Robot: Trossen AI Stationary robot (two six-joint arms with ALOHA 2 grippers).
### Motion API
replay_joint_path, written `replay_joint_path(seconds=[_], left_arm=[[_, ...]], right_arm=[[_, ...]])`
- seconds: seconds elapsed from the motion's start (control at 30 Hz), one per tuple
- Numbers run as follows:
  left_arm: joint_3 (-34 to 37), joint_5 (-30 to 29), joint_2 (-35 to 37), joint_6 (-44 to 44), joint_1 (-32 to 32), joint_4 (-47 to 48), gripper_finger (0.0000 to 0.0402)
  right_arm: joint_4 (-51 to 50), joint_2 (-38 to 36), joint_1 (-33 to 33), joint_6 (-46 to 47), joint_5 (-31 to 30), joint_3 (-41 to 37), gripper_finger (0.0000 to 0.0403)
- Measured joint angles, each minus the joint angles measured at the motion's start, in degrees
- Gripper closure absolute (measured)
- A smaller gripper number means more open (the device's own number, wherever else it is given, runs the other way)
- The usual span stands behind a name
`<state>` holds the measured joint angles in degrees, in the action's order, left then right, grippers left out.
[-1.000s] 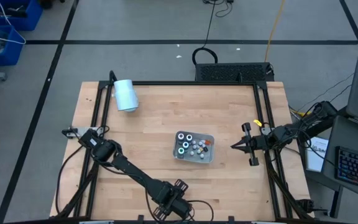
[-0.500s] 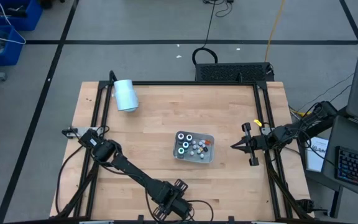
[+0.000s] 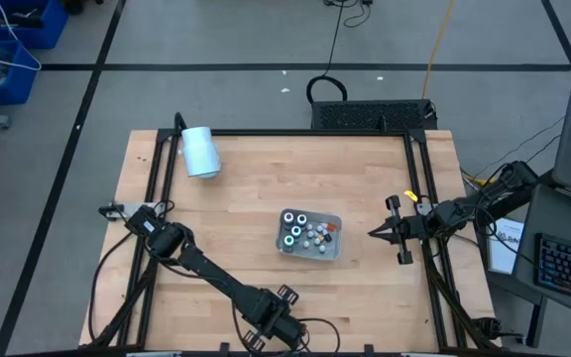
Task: Pick & Place food coloring
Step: Put the small black food coloring bottle into the bin
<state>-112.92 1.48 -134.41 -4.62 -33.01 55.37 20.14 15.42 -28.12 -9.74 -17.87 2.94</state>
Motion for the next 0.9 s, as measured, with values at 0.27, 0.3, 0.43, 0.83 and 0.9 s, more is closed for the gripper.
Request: replay_joint_path(seconds=[0.27,0.3,0.43,0.83,0.9], left_arm=[[0.0,-0.1,0.1,-0.1,0.0,-0.1,0.0284],[0.0,-0.3,0.1,-0.2,0.0,-0.1,0.0284],[0.0,-0.7,0.1,-0.6,0.3,-0.1,0.0284],[-2.3,-2.0,0.2,-1.7,0.5,0.4,0.0284],[-3.2,-2.0,0.2,-2.1,0.5,0.9,0.0284]], right_arm=[[0.0,0.0,0.0,0.0,0.0,0.0,0.0403],[0.0,0.0,0.0,0.0,0.0,0.0,0.0403],[0.0,0.0,0.0,0.0,0.0,0.0,0.0403],[-0.1,0.0,0.0,0.0,0.0,0.0,0.0403],[0.0,0.0,0.0,0.0,0.0,0.0,0.0403]])
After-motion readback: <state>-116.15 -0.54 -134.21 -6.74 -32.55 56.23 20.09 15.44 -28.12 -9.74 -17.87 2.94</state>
